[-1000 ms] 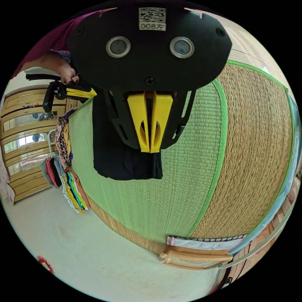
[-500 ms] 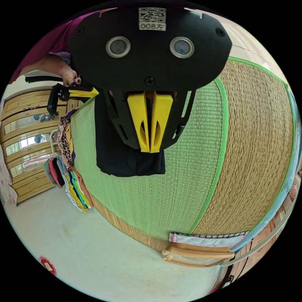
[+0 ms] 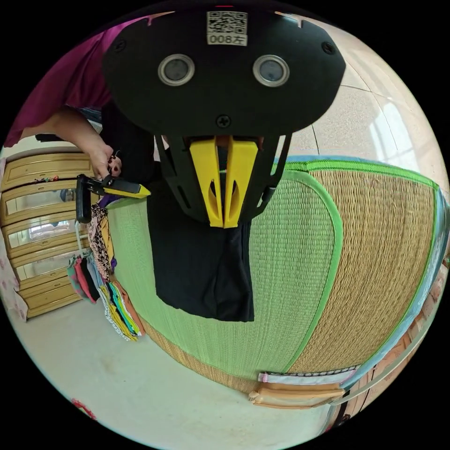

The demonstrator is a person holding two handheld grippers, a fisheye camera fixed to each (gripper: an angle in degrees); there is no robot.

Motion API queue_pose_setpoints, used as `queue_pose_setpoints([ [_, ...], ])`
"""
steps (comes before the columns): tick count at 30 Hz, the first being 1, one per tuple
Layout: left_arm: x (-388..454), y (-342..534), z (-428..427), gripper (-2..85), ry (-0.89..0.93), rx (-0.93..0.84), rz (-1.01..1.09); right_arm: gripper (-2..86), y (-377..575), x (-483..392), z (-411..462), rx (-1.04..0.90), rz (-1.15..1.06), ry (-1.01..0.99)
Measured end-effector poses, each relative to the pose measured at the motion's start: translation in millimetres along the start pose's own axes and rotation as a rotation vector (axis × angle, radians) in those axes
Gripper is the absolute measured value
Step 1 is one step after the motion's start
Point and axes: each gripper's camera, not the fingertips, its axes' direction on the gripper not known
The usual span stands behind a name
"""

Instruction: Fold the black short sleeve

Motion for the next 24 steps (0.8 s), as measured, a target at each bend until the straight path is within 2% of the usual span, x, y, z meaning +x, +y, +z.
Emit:
queue_pose_setpoints([
  [4, 6, 47, -22, 0.1, 0.081, 0.05, -0.035, 0.0, 11, 11, -8, -0.011, 0.017, -0.002],
  [7, 27, 72, -17, 0.1, 0.139, 0.018, -0.006, 0.0, 23, 24, -10, -0.032, 0.06, 0.009],
  [17, 105, 94, 81, 1.2, 0.322, -0.265, 0.014, 0.7, 50, 63, -32, 0.004, 0.128, -0.122],
  [24, 98, 88, 122, 2.8, 0.418, -0.29, -0.128, 4.1, 63, 104, -47, 0.054, 0.207, -0.263],
])
